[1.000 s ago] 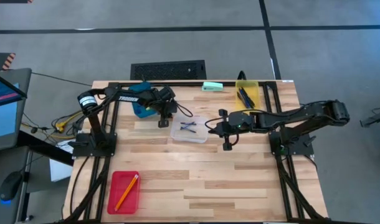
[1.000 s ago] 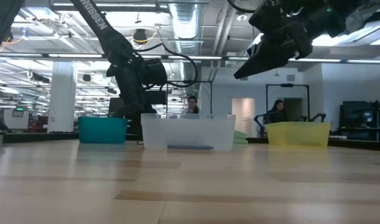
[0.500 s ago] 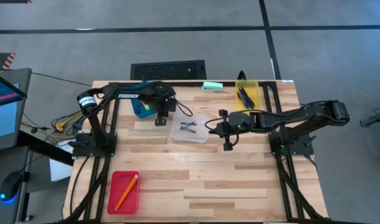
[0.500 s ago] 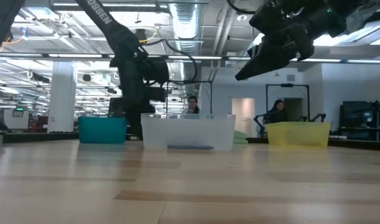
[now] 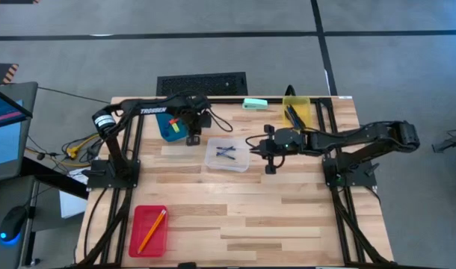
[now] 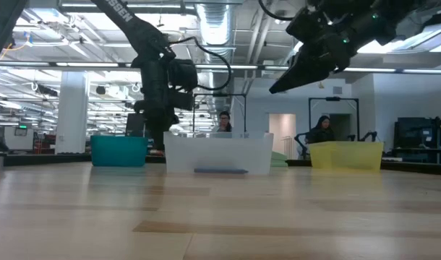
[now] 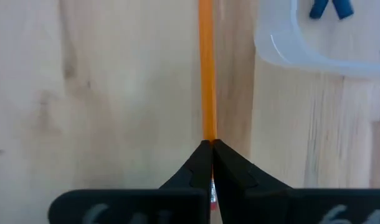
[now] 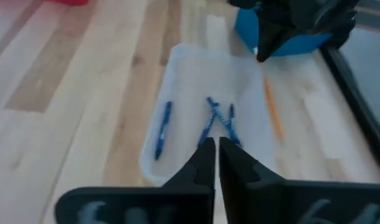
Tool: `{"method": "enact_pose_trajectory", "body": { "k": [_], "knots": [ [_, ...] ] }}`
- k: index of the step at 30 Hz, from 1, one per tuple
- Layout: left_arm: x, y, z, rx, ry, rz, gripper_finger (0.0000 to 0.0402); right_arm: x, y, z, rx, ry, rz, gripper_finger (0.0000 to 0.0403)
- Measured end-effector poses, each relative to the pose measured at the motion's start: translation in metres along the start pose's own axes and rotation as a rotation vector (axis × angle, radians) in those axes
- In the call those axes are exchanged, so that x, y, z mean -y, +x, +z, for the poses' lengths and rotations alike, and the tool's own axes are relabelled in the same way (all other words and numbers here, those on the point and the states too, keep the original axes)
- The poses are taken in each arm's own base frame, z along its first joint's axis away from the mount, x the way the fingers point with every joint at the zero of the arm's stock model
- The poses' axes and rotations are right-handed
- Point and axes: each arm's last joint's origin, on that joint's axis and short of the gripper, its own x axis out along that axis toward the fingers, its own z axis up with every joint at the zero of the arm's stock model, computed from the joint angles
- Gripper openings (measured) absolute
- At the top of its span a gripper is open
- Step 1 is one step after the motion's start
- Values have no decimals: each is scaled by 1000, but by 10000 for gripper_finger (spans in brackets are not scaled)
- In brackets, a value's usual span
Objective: Sort crayons/erasers/pens/pencils in bins
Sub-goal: Put the yellow pencil into the red bin
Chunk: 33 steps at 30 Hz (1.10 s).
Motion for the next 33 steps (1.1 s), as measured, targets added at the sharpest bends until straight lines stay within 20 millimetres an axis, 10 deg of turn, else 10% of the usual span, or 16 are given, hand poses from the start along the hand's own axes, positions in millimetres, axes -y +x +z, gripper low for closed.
{"method": "enact_pose_trajectory", "body": {
  "k": [17,33],
  "knots": [
    [-3,-7,1,53,-59,-97,1,32,24,-13,-97,60,-87,115],
    [56,-4,-10,201,-133,45,6,30,22,-12,-97,36,-79,123]
  ]
}}
